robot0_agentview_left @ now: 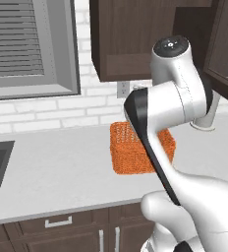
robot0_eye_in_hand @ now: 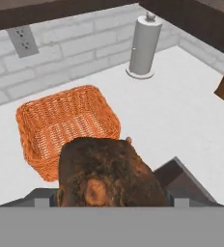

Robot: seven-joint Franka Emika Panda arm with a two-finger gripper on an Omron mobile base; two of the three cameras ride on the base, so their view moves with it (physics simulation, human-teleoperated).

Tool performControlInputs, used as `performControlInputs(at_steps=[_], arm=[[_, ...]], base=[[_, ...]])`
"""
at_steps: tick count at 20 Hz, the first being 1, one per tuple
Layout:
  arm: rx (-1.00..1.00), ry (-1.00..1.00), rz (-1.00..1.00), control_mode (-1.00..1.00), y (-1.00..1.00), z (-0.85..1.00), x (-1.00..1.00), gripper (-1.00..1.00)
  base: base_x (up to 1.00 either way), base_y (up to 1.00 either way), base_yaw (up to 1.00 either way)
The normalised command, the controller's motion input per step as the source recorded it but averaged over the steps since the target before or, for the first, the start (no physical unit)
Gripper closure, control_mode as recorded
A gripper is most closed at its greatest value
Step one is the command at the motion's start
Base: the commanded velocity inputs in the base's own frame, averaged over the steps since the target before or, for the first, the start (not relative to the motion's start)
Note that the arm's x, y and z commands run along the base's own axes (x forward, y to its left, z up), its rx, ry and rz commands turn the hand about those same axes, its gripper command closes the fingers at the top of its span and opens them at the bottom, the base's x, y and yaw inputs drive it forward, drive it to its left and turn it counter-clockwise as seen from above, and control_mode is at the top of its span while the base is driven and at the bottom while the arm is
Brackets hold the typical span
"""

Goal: Open the cabinet, pick up the bread from the cabinet and place it in the basket. Then move the basket to the dining counter.

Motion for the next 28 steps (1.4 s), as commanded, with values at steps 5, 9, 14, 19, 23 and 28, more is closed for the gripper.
performControlInputs(at_steps=[5, 9, 14, 19, 23, 28], arm=[[0.00, 0.01, 0.09, -1.00, -0.13, -1.00, -0.06, 1.00], [0.00, 0.08, 0.04, -1.00, -0.02, -0.53, 0.42, 1.00], [0.00, 0.12, 0.06, -1.00, 0.00, -0.43, 0.86, 1.00], [0.00, 0.08, 0.07, -1.00, 0.00, -0.12, 0.97, 1.00], [0.00, 0.08, 0.01, -1.00, 0.00, -0.48, 1.00, 1.00], [0.00, 0.09, 0.00, -1.00, -0.03, -0.84, 0.91, 1.00]], base=[[0.00, 0.00, 0.00], [0.00, 0.00, 0.00], [0.00, 0.00, 0.00], [0.00, 0.00, 0.00], [0.00, 0.00, 0.00], [0.00, 0.00, 0.00]])
